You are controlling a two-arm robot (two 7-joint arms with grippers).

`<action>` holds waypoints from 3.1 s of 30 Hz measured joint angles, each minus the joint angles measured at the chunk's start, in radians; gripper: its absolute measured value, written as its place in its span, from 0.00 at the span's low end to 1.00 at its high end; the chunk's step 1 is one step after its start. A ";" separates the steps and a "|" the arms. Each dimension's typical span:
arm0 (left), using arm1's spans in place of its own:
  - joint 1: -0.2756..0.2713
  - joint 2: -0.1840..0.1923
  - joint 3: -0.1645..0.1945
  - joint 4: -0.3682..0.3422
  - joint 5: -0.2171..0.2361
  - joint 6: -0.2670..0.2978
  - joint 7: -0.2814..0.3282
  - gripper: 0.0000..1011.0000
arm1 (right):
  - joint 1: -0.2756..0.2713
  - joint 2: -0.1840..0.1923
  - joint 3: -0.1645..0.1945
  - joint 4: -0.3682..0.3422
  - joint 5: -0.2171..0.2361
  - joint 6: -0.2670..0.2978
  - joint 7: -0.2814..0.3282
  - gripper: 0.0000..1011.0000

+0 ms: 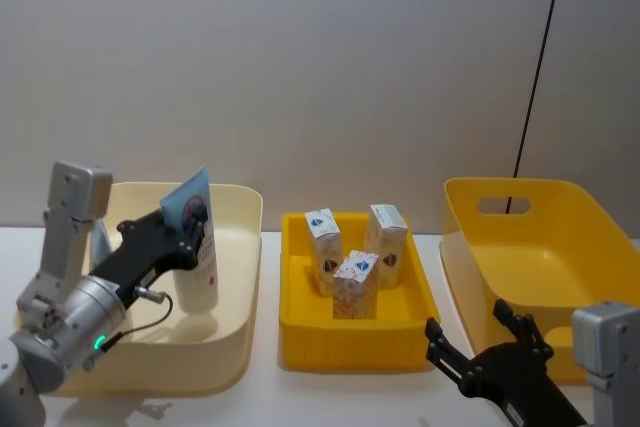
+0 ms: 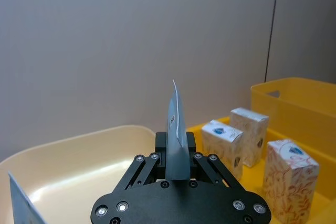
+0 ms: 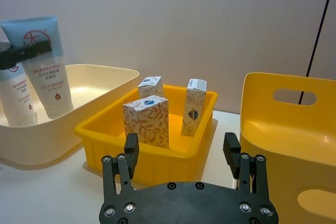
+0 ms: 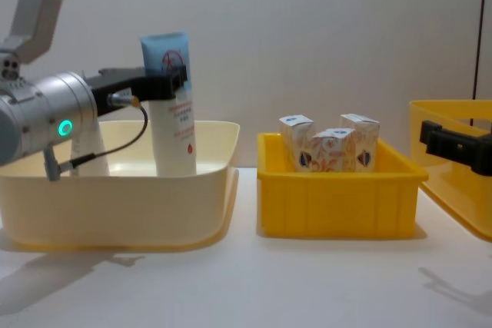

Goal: Bimanual collaborative sorting of washing and personal care products

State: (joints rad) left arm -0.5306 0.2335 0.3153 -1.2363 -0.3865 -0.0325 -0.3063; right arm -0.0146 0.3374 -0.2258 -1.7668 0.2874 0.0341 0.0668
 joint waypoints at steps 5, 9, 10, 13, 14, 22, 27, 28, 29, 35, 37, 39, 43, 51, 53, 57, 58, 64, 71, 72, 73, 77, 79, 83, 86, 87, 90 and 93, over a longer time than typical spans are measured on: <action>-0.002 0.008 -0.012 -0.014 -0.024 -0.046 -0.056 0.19 | 0.000 0.000 0.000 0.000 0.000 0.000 0.000 0.99; -0.008 0.014 -0.017 -0.025 -0.047 -0.072 -0.103 0.19 | 0.000 0.000 0.000 0.000 0.000 0.000 0.000 0.99; -0.012 0.015 -0.018 -0.028 -0.056 -0.080 -0.121 0.19 | 0.000 0.000 0.000 0.000 0.000 0.000 0.000 0.99; -0.017 0.017 -0.019 -0.032 -0.073 -0.090 -0.148 0.19 | 0.000 0.000 0.000 0.000 0.000 0.000 0.000 0.99; -0.018 0.017 -0.019 -0.033 -0.078 -0.092 -0.160 0.19 | 0.000 0.000 0.000 0.000 0.000 0.000 0.000 0.99; -0.042 0.016 -0.010 -0.040 -0.140 -0.105 -0.263 0.19 | 0.000 0.000 0.000 0.000 0.000 0.000 0.000 0.99; -0.056 0.011 0.001 -0.039 -0.175 -0.105 -0.318 0.19 | 0.000 0.000 0.000 0.000 0.000 0.000 0.000 0.99; -0.061 0.008 0.006 -0.038 -0.185 -0.103 -0.336 0.19 | 0.000 0.000 0.000 0.000 0.000 0.000 0.000 0.99; -0.064 0.007 0.008 -0.037 -0.192 -0.101 -0.346 0.19 | 0.000 0.000 0.000 0.000 0.000 0.000 0.000 0.99; -0.085 -0.003 0.032 -0.025 -0.231 -0.080 -0.412 0.19 | 0.000 0.000 0.000 0.000 0.000 0.000 0.000 0.99; -0.090 -0.007 0.039 -0.021 -0.239 -0.073 -0.427 0.19 | 0.000 0.000 0.000 0.000 0.000 0.000 0.000 0.99; -0.099 -0.012 0.053 -0.015 -0.251 -0.060 -0.452 0.19 | 0.000 0.000 0.000 0.000 0.000 0.000 0.000 0.99; -0.118 -0.024 0.083 0.004 -0.266 -0.030 -0.491 0.19 | 0.000 0.000 0.000 0.000 0.000 0.000 0.000 0.99; -0.138 -0.037 0.125 0.022 -0.274 0.009 -0.520 0.19 | 0.000 0.000 0.000 0.000 0.000 0.000 0.000 0.99; -0.142 -0.041 0.136 0.025 -0.274 0.016 -0.522 0.19 | 0.000 0.000 0.000 0.000 0.000 0.000 0.000 0.99; -0.146 -0.044 0.148 0.028 -0.274 0.025 -0.523 0.19 | 0.000 0.000 0.000 0.000 0.000 0.000 0.000 0.99; -0.147 -0.044 0.150 0.029 -0.274 0.026 -0.524 0.19 | 0.000 0.000 0.000 0.000 0.000 0.000 0.000 0.99; -0.152 -0.047 0.163 0.032 -0.274 0.035 -0.525 0.19 | 0.000 0.000 0.001 -0.001 0.000 0.000 0.004 0.99; -0.155 -0.049 0.171 0.035 -0.274 0.040 -0.526 0.19 | 0.004 0.015 0.001 -0.015 0.019 0.016 0.046 0.99; -0.156 -0.050 0.172 0.035 -0.274 0.041 -0.526 0.19 | 0.004 0.016 0.001 -0.017 0.022 0.019 0.052 0.99; -0.156 -0.050 0.173 0.035 -0.274 0.041 -0.526 0.19 | 0.006 0.018 0.002 -0.019 0.026 0.023 0.058 0.99; -0.157 -0.050 0.176 0.036 -0.274 0.043 -0.527 0.19 | 0.016 0.034 0.002 -0.036 0.048 0.048 0.100 0.99; -0.157 -0.050 0.177 0.036 -0.274 0.044 -0.527 0.19 | 0.024 0.042 0.001 -0.045 0.061 0.066 0.123 0.99; -0.157 -0.051 0.178 0.036 -0.274 0.045 -0.527 0.19 | 0.036 0.054 -0.004 -0.056 0.075 0.088 0.151 0.99; -0.158 -0.051 0.179 0.037 -0.274 0.045 -0.527 0.19 | 0.053 0.065 -0.013 -0.068 0.084 0.114 0.171 0.99; -0.158 -0.051 0.179 0.037 -0.274 0.045 -0.527 0.19 | 0.056 0.066 -0.015 -0.070 0.085 0.120 0.174 0.99; -0.158 -0.051 0.180 0.037 -0.274 0.046 -0.527 0.19 | 0.067 0.068 -0.023 -0.074 0.085 0.133 0.177 0.99; -0.158 -0.052 0.180 0.037 -0.274 0.046 -0.527 0.19 | 0.080 0.067 -0.035 -0.078 0.077 0.150 0.176 0.99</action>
State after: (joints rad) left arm -0.6889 0.1819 0.4957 -1.1990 -0.6605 0.0136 -0.8337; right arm 0.0654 0.4041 -0.2613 -1.8451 0.3640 0.1840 0.2425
